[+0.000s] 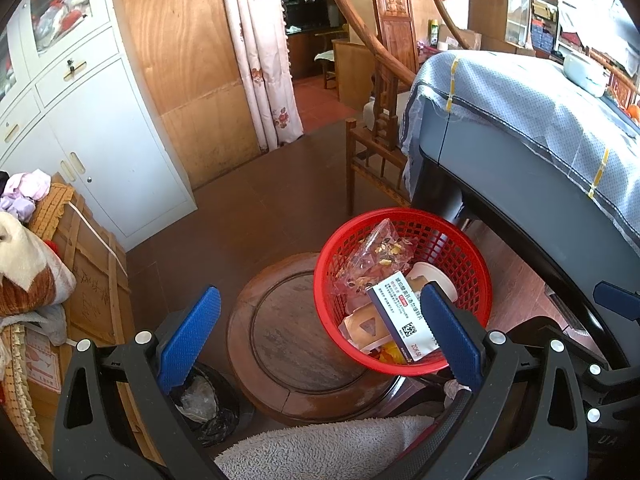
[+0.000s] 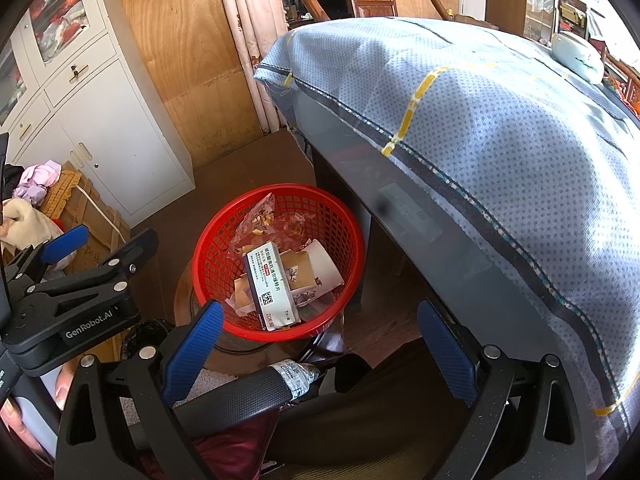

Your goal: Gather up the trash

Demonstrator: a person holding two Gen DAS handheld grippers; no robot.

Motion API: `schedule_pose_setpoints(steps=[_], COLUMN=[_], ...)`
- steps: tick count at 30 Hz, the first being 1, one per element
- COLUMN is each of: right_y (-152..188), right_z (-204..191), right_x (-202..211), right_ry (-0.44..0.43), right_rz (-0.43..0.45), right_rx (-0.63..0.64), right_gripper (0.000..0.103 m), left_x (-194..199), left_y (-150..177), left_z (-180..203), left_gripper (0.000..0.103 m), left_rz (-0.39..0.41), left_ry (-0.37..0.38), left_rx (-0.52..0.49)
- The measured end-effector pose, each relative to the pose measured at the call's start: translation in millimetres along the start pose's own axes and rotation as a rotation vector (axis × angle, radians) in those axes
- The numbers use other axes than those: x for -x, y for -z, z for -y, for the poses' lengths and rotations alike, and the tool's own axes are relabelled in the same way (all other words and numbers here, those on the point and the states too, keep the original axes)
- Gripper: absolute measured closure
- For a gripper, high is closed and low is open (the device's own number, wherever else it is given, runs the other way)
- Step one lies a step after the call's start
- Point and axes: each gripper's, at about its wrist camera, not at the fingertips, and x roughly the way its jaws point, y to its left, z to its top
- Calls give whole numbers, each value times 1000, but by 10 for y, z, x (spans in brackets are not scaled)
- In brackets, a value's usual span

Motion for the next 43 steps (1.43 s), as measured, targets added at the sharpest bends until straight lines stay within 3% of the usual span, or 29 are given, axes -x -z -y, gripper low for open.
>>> schedule_pose_setpoints(steps=[43], right_y=[5], right_z=[5], right_x=[6], right_ry=[-3], right_rz=[2], right_rx=[-1], right_gripper=[7], left_x=[34], left_y=[40], left_z=[-48], left_gripper=[7], left_rz=[4], left_ry=[1], left_rx=[6])
